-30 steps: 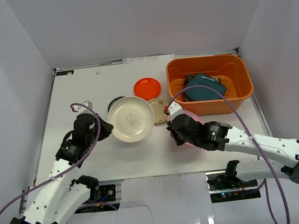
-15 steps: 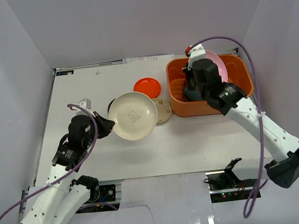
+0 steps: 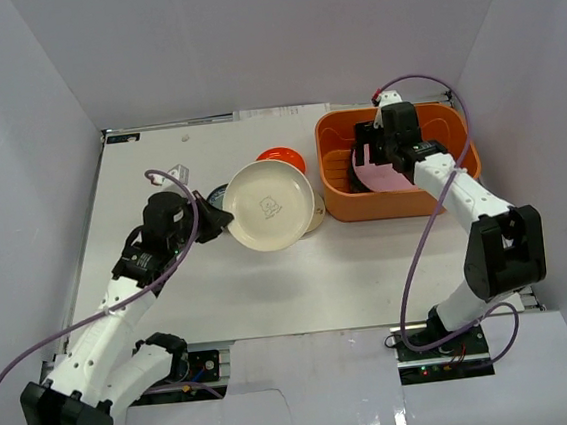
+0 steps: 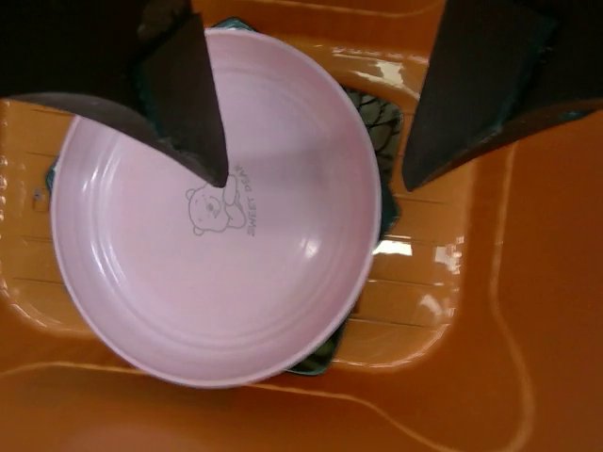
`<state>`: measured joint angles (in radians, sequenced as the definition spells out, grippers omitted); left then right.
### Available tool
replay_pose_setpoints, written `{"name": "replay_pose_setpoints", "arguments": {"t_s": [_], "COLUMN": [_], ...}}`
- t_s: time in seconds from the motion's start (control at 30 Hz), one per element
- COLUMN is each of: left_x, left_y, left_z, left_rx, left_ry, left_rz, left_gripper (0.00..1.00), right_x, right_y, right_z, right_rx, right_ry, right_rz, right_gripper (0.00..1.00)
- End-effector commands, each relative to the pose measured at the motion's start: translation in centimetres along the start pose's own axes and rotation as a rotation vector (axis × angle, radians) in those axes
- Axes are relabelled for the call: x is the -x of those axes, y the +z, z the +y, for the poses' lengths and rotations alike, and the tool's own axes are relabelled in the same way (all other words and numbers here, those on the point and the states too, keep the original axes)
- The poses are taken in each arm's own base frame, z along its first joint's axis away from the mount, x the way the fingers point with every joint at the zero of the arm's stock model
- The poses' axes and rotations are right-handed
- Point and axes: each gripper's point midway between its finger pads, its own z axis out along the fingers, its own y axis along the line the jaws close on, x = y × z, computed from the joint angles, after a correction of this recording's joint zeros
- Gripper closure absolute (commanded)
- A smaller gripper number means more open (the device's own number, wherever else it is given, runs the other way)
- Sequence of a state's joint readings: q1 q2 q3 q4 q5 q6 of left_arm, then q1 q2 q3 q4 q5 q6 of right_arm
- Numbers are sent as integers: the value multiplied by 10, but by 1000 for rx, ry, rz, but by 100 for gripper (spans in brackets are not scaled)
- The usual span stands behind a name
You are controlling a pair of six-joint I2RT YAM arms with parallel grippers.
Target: Place the plates into the plastic bin on the countertop
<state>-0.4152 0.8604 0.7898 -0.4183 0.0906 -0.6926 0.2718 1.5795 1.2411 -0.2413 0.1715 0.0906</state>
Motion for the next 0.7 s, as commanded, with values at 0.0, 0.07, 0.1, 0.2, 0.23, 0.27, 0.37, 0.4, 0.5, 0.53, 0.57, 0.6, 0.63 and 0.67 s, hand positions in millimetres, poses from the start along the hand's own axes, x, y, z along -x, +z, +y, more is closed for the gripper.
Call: {"name": "replay_pose_setpoints", "arguments": {"t_s": [0.0,0.07,0.1,0.2,0.23,0.27,0.37,0.4,0.5,0.53,0.57,0.6,0.63,0.67], "left_x": [30,31,37,38,44,43,44,42,47,47,52,52,50,50], "left_y": [9,24,27,48,51,56,74,80,83,84,84,84,86,85], "left_z": [-38,-41,-47,-52,-60,-66,-81,-83,-103,-106,-113,-115,-118,-123], "left_rx": [-104,-87,-92,-69,-81,-87,-102,-102,-155,-158,-170,-176,-184,-202], "left_ry": [-2,1,6,20,23,29,43,43,48,53,56,56,53,55], "left_rz": [-53,-44,-56,-49,-60,-53,-40,-32,-54,-58,-68,-64,-56,-58], "left_gripper": [100,100,100,100,100,100,100,100,100,100,100,100,100,100], "right_x": [57,75,74,80,81,77,59,54,41,34,34,35,36,37], "right_y": [-46,-81,-91,-140,-150,-164,-165,-159,-139,-136,-135,-135,-131,-129], "right_z": [31,42,46,76,85,98,111,109,98,98,98,98,97,96], "right_rx": [169,254,286,496,561,655,711,693,610,604,606,607,593,588], "right_ry": [67,97,111,159,159,146,119,121,129,137,143,153,158,160], "right_rz": [-197,-275,-292,-398,-422,-418,-371,-354,-309,-296,-302,-308,-308,-303], "right_gripper": [13,10,10,4,3,2,2,2,0,7,10,14,21,31]}}
